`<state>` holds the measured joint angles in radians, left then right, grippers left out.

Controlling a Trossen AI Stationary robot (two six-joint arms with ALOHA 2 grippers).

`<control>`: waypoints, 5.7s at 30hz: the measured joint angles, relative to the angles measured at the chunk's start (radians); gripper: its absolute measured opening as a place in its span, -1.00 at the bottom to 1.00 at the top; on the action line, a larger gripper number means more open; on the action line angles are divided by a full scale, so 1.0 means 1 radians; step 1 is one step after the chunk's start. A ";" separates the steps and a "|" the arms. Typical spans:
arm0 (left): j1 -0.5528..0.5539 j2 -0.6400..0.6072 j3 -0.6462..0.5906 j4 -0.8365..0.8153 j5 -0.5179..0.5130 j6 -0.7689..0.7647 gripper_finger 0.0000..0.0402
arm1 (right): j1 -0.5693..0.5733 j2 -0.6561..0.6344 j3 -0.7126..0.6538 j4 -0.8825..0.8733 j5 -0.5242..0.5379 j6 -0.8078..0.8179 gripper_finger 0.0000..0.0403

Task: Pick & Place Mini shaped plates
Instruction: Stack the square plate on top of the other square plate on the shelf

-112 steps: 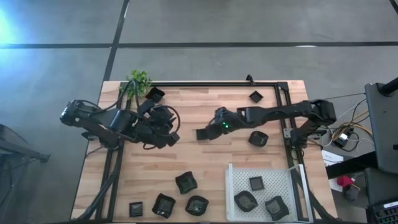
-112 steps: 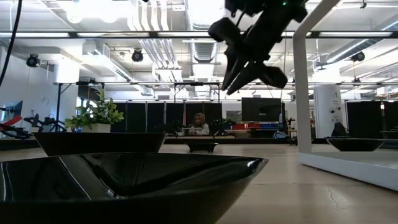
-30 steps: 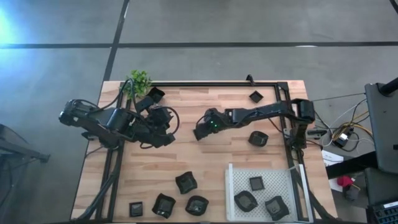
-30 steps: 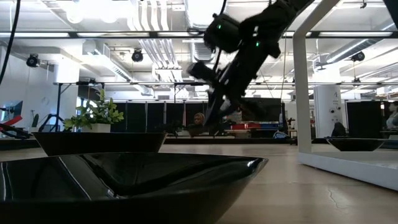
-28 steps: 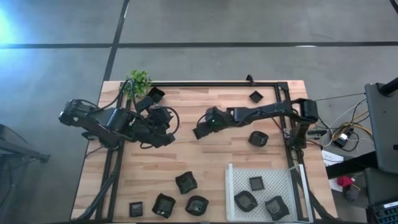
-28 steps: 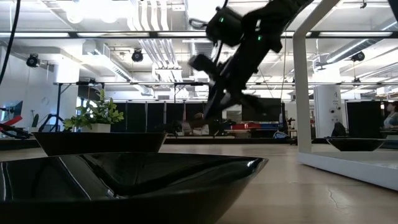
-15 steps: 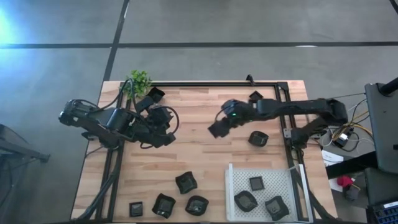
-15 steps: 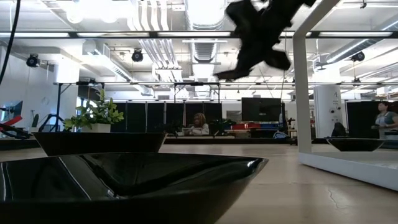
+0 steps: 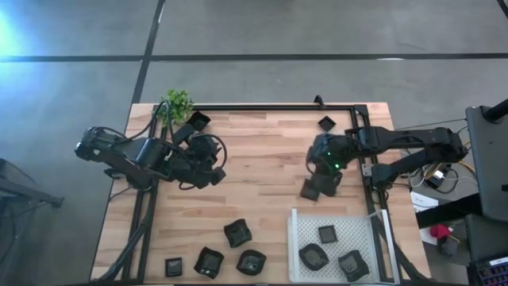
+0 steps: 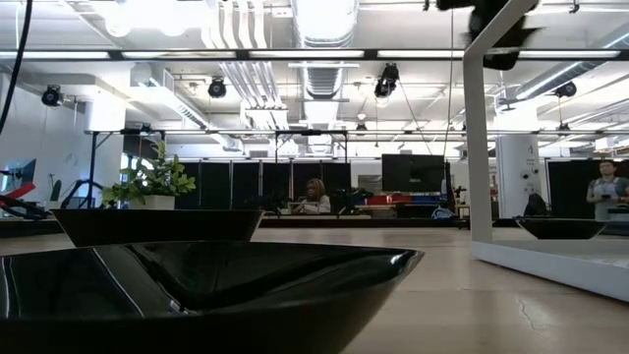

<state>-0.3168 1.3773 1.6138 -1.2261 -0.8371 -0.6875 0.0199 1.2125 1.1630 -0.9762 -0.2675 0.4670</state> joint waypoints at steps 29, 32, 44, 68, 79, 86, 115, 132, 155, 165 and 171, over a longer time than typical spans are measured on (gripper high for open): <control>0.000 0.000 0.000 0.066 0.054 0.103 -0.69 | 0.347 0.298 -0.123 0.025 -0.168 -0.345 -0.96; 0.000 0.000 0.000 0.066 0.054 0.104 -0.69 | 0.355 0.311 -0.146 0.082 -0.126 -0.331 -0.96; 0.000 0.000 0.000 0.067 0.057 0.103 -0.69 | 0.379 0.349 -0.222 0.206 -0.122 -0.277 -0.96; 0.000 0.000 0.000 0.086 0.100 0.134 -0.69 | 0.388 0.352 -0.236 0.232 -0.125 -0.193 -0.96; -0.001 0.000 -0.001 0.101 0.215 0.168 -0.69 | 0.388 0.352 -0.235 0.235 -0.095 -0.197 -0.96; 0.000 0.000 -0.001 0.101 0.214 0.190 -0.69 | 0.388 0.352 -0.235 0.235 -0.095 -0.182 -0.96; 0.000 0.000 -0.001 0.104 0.212 0.191 -0.69 | 0.388 0.352 -0.235 0.218 -0.099 -0.133 -0.81; 0.000 0.000 -0.001 0.104 0.212 0.198 -0.69 | 0.388 0.351 -0.235 0.220 -0.094 -0.126 -0.63; 0.000 0.001 -0.001 0.104 0.214 0.222 -0.69 | 0.388 0.350 -0.235 0.166 -0.021 -0.074 -0.68; 0.000 0.001 -0.001 0.104 0.214 0.231 -0.69 | 0.388 0.384 -0.238 0.172 -0.023 -0.074 -0.68; 0.000 0.001 -0.001 0.103 0.213 0.233 -0.69 | 0.390 0.380 -0.237 0.159 -0.095 -0.052 -0.71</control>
<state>-0.3168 1.3781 1.6131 -1.1229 -0.6243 -0.4545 0.4100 1.5925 0.9260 -0.8175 -0.3630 0.4149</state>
